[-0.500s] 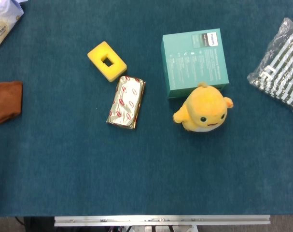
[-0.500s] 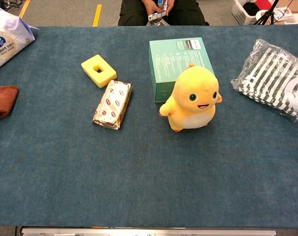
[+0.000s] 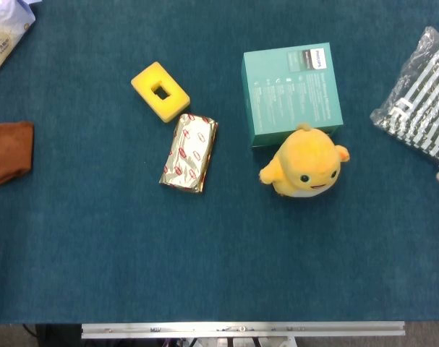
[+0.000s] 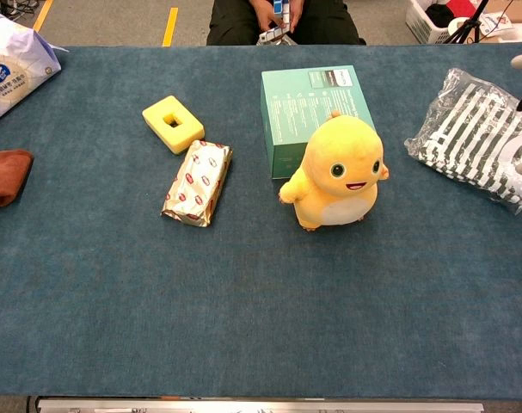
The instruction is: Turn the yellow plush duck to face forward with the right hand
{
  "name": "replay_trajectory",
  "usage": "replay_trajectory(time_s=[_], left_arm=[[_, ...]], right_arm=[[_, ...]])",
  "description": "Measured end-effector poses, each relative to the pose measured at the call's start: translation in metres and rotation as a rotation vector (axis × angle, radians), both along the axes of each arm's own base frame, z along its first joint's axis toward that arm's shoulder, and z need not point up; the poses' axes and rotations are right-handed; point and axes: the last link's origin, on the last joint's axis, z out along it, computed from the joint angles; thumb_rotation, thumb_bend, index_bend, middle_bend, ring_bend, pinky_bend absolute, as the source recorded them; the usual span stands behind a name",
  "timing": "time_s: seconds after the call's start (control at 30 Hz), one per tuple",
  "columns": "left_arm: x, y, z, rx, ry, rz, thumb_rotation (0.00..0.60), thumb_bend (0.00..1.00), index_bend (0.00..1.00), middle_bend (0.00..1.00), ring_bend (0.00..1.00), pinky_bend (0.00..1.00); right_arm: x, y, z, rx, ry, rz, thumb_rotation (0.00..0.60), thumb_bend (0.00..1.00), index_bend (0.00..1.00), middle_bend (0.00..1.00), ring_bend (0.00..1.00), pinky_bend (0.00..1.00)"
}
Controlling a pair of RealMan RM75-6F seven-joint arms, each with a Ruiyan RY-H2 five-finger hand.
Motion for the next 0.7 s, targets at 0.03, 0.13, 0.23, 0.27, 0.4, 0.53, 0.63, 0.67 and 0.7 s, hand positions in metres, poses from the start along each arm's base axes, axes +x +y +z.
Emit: replay_trajectory(time_s=[0.03, 0.13, 0.23, 0.27, 0.4, 0.53, 0.63, 0.67, 0.7], left_arm=[[0.0, 0.0, 0.0, -0.001, 0.0, -0.001, 0.6, 0.38, 0.42, 0.47, 0.37, 0.39], [0.001, 0.0, 0.0, -0.001, -0.001, -0.003, 0.6, 0.38, 0.42, 0.47, 0.37, 0.39], [0.0, -0.001, 0.001, 0.006, -0.001, -0.003, 0.6, 0.38, 0.42, 0.47, 0.37, 0.39], [0.0, -0.002, 0.002, 0.008, -0.001, -0.001, 0.6, 0.38, 0.42, 0.47, 0.37, 0.39], [-0.001, -0.003, 0.004, 0.013, 0.001, 0.006, 0.6, 0.38, 0.42, 0.47, 0.37, 0.39], [-0.002, -0.004, 0.005, 0.019, 0.001, 0.007, 0.6, 0.38, 0.42, 0.47, 0.37, 0.39], [-0.004, -0.006, 0.008, 0.026, 0.004, 0.013, 0.6, 0.38, 0.42, 0.47, 0.37, 0.39], [-0.004, -0.006, 0.008, 0.026, 0.006, 0.016, 0.6, 0.38, 0.43, 0.47, 0.37, 0.39], [-0.005, -0.006, 0.008, 0.025, 0.008, 0.018, 0.6, 0.38, 0.43, 0.47, 0.37, 0.39]], right_arm=[[0.003, -0.003, -0.001, 0.008, -0.001, 0.01, 0.6, 0.11, 0.14, 0.38, 0.2, 0.31], [0.013, -0.011, -0.007, 0.044, -0.004, 0.045, 0.6, 0.1, 0.14, 0.35, 0.2, 0.31], [0.025, -0.018, -0.014, 0.103, -0.012, 0.078, 0.6, 0.05, 0.13, 0.28, 0.17, 0.29], [0.029, -0.021, -0.017, 0.125, -0.015, 0.086, 0.6, 0.04, 0.12, 0.26, 0.16, 0.27], [0.051, -0.031, -0.032, 0.241, -0.026, 0.138, 0.598, 0.04, 0.08, 0.22, 0.12, 0.25], [0.075, -0.038, -0.044, 0.309, -0.037, 0.201, 0.593, 0.04, 0.07, 0.22, 0.11, 0.24], [0.094, -0.042, -0.054, 0.346, -0.041, 0.259, 0.593, 0.04, 0.07, 0.22, 0.11, 0.24], [0.101, -0.043, -0.058, 0.359, -0.04, 0.279, 0.593, 0.04, 0.07, 0.22, 0.11, 0.24], [0.105, -0.044, -0.061, 0.368, -0.036, 0.293, 0.593, 0.04, 0.07, 0.22, 0.11, 0.24]])
